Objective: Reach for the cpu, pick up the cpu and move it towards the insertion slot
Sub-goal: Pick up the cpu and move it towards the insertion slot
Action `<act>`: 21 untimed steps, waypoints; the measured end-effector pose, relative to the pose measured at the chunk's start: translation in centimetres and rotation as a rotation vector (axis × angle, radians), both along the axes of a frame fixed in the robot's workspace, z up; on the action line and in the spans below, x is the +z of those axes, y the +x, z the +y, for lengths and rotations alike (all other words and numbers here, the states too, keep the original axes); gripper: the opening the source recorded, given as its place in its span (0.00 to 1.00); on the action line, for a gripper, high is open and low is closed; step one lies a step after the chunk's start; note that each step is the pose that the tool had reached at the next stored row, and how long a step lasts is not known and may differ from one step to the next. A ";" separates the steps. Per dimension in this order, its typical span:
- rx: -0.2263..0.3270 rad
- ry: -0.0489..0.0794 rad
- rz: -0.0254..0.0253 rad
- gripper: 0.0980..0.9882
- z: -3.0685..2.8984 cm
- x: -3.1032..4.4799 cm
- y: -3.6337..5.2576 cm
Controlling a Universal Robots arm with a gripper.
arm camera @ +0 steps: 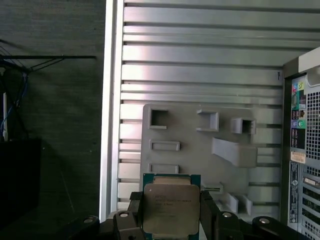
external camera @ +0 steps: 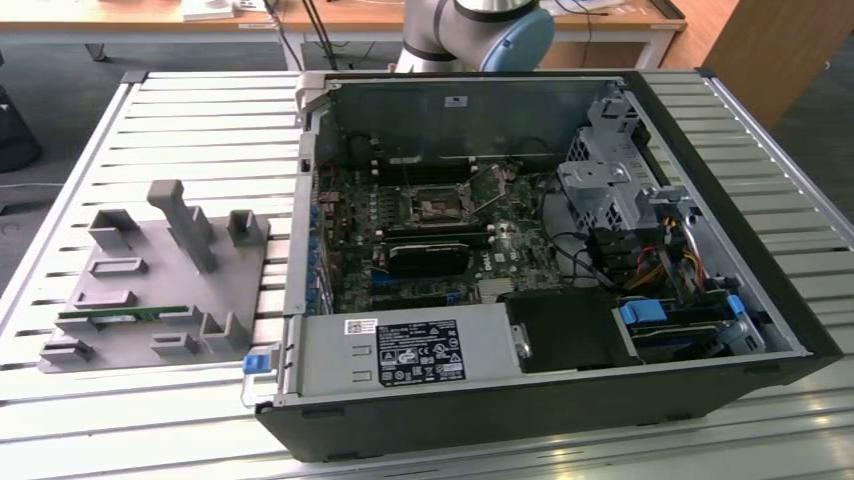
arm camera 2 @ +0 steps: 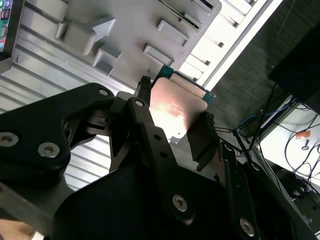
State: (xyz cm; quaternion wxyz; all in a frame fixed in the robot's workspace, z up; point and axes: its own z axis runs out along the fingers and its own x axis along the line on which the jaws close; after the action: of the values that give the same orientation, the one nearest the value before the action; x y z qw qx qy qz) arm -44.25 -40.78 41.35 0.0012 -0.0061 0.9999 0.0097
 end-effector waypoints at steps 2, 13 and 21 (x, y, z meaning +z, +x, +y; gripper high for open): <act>0.000 0.000 0.0001 0.50 0.00 0.01 0.39; 0.000 0.000 0.0004 0.50 0.00 0.08 2.04; 0.000 0.000 0.0000 0.50 0.00 1.21 2.30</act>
State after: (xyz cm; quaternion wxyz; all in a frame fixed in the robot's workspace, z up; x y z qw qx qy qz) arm -41.95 -40.79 42.57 0.0012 -0.0061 0.9999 0.0097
